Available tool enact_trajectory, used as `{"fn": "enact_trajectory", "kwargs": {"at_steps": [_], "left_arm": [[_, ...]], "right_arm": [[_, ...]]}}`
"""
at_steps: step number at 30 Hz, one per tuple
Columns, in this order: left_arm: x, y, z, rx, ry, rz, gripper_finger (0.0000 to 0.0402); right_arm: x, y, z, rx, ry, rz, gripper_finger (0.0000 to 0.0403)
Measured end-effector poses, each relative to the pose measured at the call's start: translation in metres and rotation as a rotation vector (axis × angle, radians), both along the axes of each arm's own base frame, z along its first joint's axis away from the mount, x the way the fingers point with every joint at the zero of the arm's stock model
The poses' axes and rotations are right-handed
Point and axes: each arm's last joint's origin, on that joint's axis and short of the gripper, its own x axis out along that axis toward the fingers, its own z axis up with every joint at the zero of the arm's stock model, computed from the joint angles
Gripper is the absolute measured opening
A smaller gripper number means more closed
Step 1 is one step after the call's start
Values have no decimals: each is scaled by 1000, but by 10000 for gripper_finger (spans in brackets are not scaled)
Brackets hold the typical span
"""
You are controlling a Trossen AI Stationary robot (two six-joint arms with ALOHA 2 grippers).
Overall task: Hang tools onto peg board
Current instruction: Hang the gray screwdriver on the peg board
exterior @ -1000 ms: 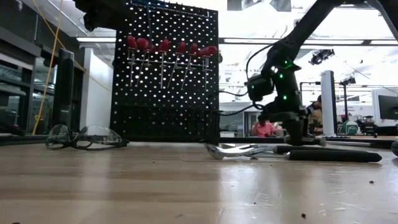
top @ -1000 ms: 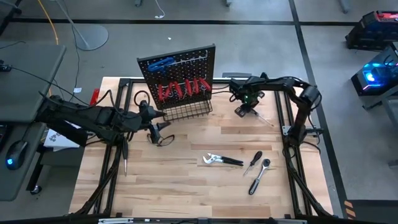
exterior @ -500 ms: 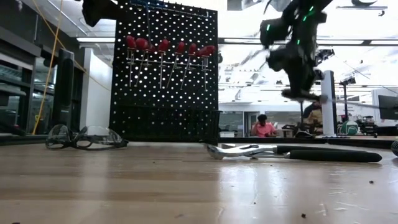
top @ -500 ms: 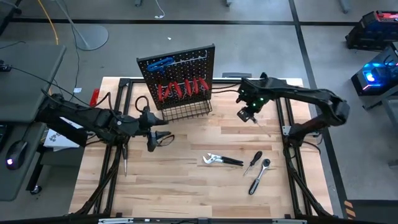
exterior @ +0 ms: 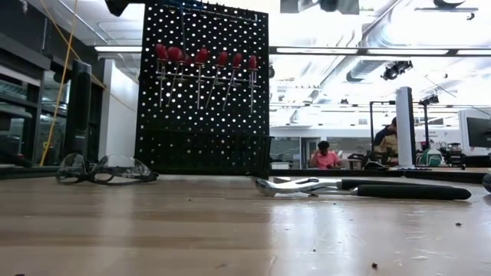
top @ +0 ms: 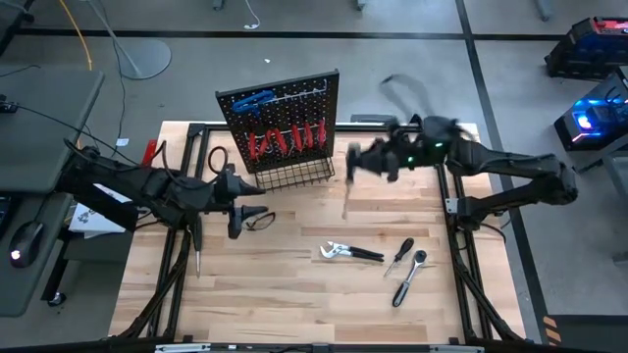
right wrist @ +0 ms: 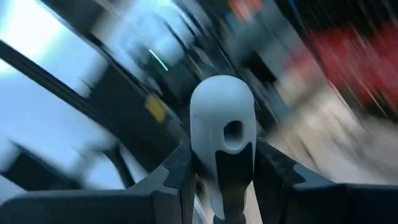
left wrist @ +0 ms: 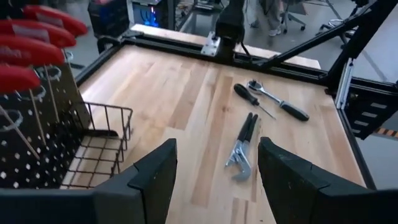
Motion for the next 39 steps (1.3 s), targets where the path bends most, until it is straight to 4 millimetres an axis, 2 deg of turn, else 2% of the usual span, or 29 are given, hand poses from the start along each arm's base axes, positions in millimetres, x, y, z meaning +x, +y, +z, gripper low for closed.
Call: {"fn": "enact_trajectory", "kwargs": {"at_steps": [4, 11, 15, 19, 23, 27, 29, 32, 39], "left_arm": [[-1, 1, 8, 14, -23, 15, 204], [-2, 2, 27, 4, -82, 28, 204], [-4, 3, 46, 17, -149, 21, 204], [-7, 4, 65, 67, -220, 12, 204], [-8, 5, 71, 128, -230, 29, 204], [-8, 5, 71, 159, -223, 33, 204], [-8, 5, 71, 161, -221, 33, 204], [-8, 6, 70, 168, -211, 31, 204], [-7, 6, 69, 292, -177, 21, 204]], "right_arm": [[4, 1, 43, -72, -309, -57, 102], [24, -3, 105, -322, -441, -109, 102], [47, -10, 137, -440, -431, -132, 102], [77, -19, 152, -531, -322, -187, 102], [101, -29, 159, -608, -208, -247, 102], [127, -34, 148, -632, -161, -268, 102], [134, -39, 138, -606, -147, -276, 102], [138, -45, 133, -552, -132, -291, 102], [149, -52, 123, -550, -83, -413, 102]]}}
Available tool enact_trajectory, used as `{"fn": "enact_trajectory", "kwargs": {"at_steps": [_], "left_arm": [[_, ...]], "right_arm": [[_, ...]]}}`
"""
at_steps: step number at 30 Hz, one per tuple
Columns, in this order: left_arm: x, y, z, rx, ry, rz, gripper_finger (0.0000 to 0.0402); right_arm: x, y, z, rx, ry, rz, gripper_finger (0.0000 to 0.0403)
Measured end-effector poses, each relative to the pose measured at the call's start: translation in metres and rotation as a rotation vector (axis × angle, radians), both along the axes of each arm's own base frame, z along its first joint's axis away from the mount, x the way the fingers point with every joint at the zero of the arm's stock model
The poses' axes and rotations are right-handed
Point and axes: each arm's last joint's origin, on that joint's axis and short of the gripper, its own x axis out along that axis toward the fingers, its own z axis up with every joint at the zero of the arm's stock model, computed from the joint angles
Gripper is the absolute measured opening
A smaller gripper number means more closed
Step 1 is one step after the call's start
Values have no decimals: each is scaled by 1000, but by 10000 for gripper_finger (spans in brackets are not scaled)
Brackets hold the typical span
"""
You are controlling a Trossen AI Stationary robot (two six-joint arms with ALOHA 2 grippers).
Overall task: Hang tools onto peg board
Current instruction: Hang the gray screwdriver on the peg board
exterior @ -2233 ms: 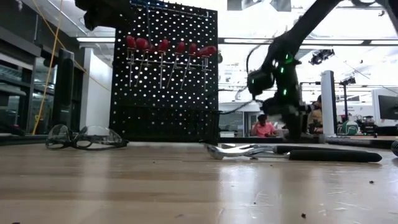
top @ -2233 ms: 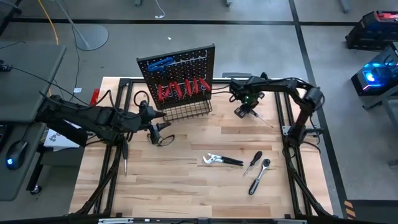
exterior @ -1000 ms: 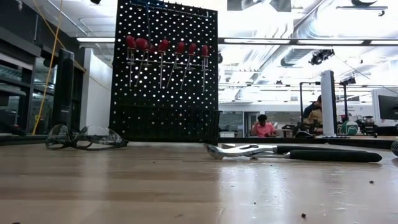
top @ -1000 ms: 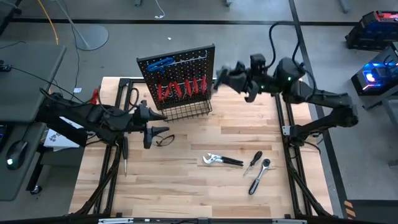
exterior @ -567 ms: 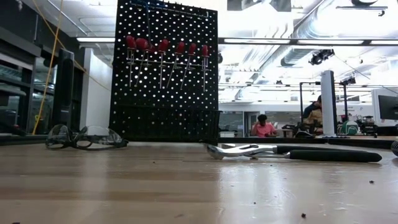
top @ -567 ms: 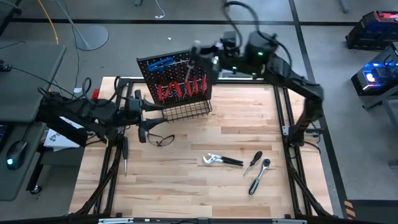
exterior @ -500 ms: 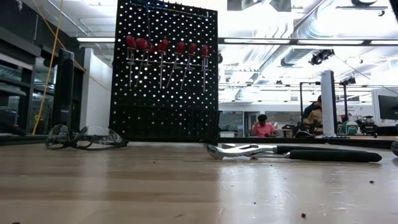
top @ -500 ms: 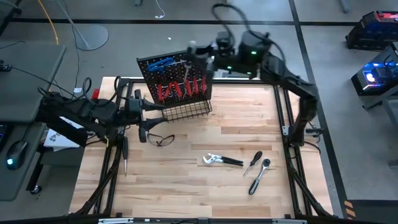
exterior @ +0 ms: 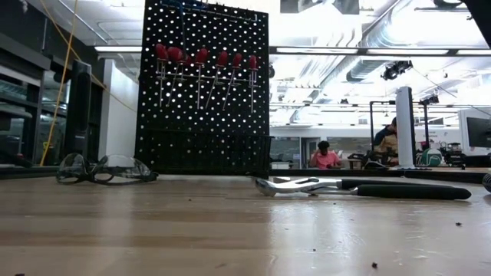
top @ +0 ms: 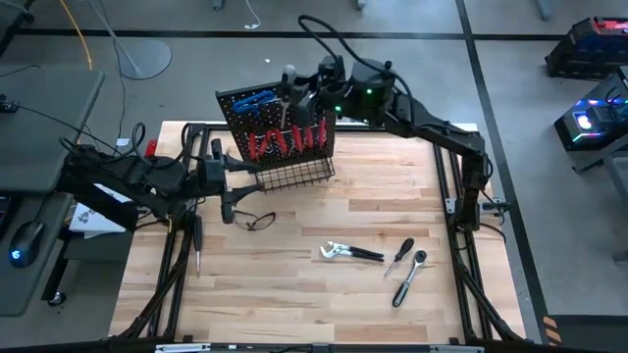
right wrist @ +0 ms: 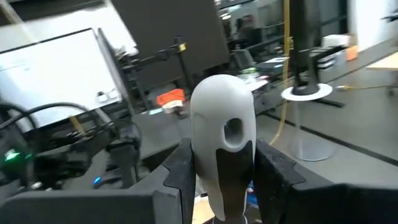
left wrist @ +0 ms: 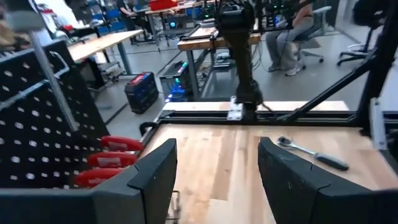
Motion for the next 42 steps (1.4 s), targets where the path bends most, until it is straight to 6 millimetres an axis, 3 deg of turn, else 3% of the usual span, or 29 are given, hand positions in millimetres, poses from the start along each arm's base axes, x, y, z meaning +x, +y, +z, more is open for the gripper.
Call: {"fn": "enact_trajectory", "kwargs": {"at_steps": [10, 30, 42], "left_arm": [[2, 2, 0, 62, 12, 51, 204], [43, -1, -23, 43, 86, 152, 204], [47, 2, -23, 74, 85, 183, 204]], "right_arm": [[-3, -5, -2, 22, 14, -186, 102], [-6, -21, -4, -57, 72, -153, 102], [7, -47, -23, -6, 98, -145, 102]]}}
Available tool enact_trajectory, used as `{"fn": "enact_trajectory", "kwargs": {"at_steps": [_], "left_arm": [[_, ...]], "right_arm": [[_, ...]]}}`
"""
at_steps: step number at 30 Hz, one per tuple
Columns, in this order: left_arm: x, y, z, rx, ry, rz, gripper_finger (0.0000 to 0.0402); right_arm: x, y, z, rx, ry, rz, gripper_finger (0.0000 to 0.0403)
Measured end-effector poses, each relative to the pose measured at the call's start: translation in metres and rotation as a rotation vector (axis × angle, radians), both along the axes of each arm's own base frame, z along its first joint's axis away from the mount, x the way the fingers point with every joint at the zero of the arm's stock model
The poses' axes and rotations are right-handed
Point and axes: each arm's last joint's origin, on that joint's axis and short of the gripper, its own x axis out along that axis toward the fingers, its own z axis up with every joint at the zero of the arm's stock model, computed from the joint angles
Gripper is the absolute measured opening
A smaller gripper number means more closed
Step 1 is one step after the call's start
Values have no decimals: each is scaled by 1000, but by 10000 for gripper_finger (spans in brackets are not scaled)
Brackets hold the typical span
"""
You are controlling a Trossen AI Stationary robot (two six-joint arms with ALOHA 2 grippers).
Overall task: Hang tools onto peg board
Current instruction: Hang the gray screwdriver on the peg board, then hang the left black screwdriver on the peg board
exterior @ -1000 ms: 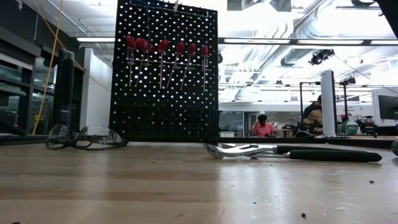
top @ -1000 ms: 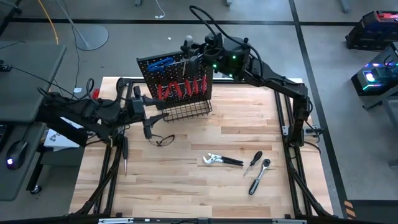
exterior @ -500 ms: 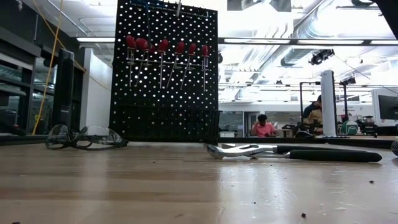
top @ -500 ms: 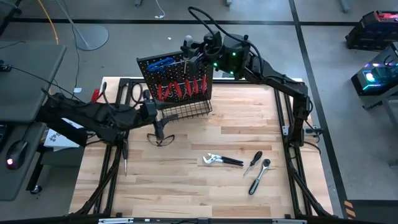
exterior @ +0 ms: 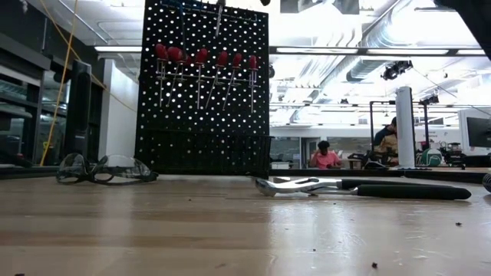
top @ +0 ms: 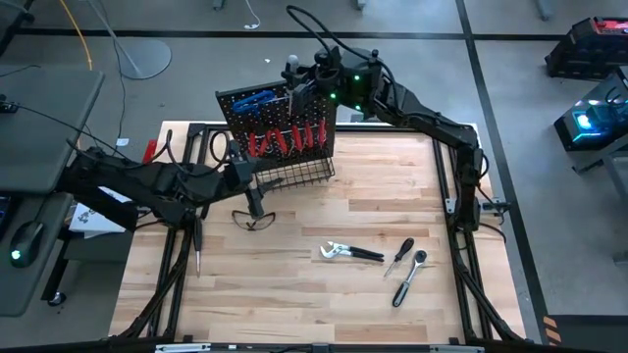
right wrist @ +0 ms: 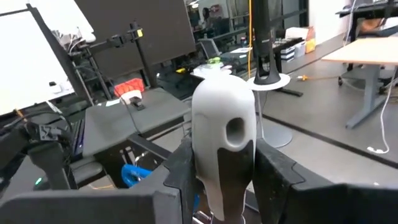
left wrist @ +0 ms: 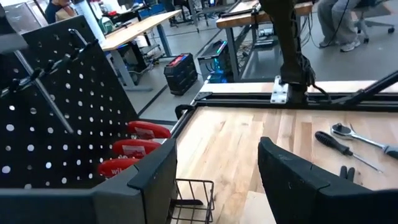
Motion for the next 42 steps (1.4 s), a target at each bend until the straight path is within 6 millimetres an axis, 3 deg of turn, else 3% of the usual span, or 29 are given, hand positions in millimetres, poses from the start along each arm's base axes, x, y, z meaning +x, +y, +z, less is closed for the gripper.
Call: {"fn": "enact_trajectory", "kwargs": {"at_steps": [8, 14, 18, 26, 42], "left_arm": [[1, 3, 0, 0, -1, 15, 204], [1, 5, 0, 1, 0, 25, 204], [1, 5, 0, 1, 1, 25, 204], [1, 6, -1, 3, 10, 26, 204], [-10, 8, 4, 54, 26, 39, 204]], "right_arm": [[1, -2, -2, -10, 11, 20, 109], [1, -2, -2, -11, 10, 16, 261], [1, -2, -2, -9, 9, 23, 315], [0, -1, 0, -8, 12, 29, 326], [-26, 6, 15, -15, 127, 25, 327]]}}
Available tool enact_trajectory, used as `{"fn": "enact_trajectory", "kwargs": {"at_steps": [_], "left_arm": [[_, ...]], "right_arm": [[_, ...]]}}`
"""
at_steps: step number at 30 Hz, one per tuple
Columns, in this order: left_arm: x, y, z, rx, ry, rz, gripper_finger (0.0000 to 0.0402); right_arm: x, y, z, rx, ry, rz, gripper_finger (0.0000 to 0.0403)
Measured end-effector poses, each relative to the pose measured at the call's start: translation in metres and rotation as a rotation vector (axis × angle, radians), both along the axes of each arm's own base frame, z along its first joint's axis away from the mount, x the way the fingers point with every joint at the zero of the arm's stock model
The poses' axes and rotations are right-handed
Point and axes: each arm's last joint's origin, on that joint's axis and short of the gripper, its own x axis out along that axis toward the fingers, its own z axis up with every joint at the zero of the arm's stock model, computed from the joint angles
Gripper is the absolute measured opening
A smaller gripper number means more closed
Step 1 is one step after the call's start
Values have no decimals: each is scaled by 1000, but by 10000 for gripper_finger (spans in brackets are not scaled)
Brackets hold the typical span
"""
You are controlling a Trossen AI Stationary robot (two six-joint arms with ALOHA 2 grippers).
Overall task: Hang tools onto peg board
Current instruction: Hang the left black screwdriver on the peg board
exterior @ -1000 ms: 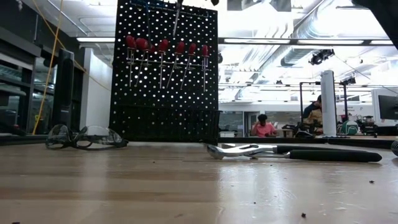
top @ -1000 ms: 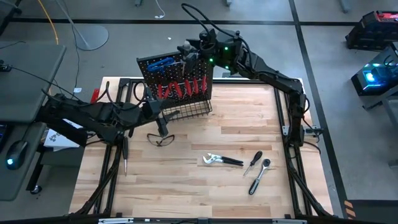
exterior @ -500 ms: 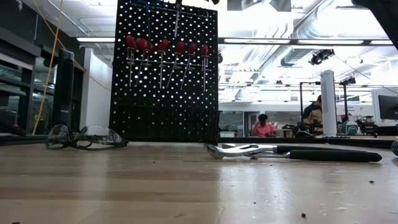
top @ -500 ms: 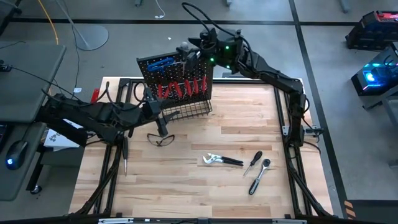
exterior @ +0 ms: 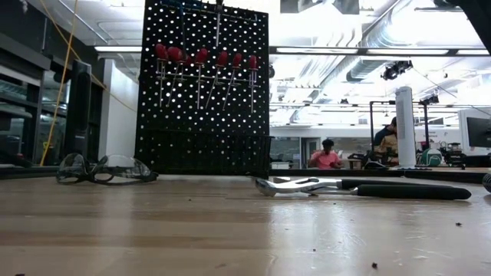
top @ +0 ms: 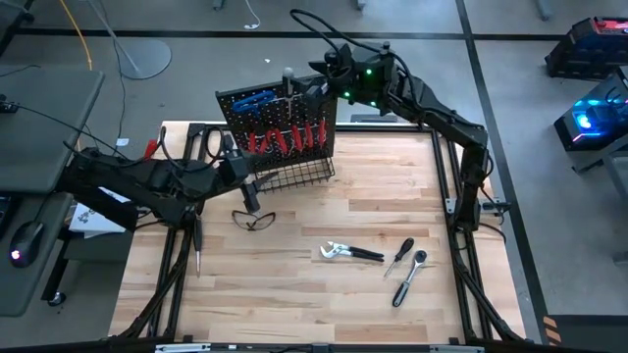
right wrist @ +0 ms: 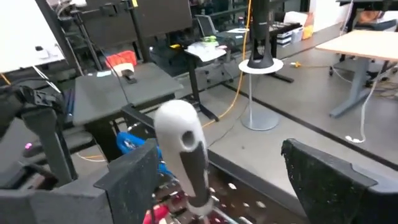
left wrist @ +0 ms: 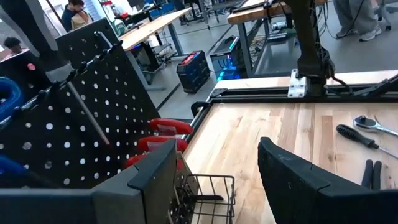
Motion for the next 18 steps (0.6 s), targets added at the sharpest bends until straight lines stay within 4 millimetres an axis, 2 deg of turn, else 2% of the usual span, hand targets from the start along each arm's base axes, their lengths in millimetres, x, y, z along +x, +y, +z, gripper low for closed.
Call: {"fn": "enact_trajectory", "kwargs": {"at_steps": [7, 12, 14, 18], "left_arm": [[-15, 1, 0, -71, 10, 0, 204], [-31, 2, -11, -337, 58, -33, 204], [-36, 0, -20, -472, 132, -53, 204], [-41, -5, -49, -739, 432, 2, 204]], "right_arm": [[-21, 6, 10, -26, 61, -18, 327], [-43, 12, 18, -28, 121, -34, 327], [-53, 15, 20, -22, 148, -44, 327], [-69, 20, 20, 9, 223, -69, 327]]}}
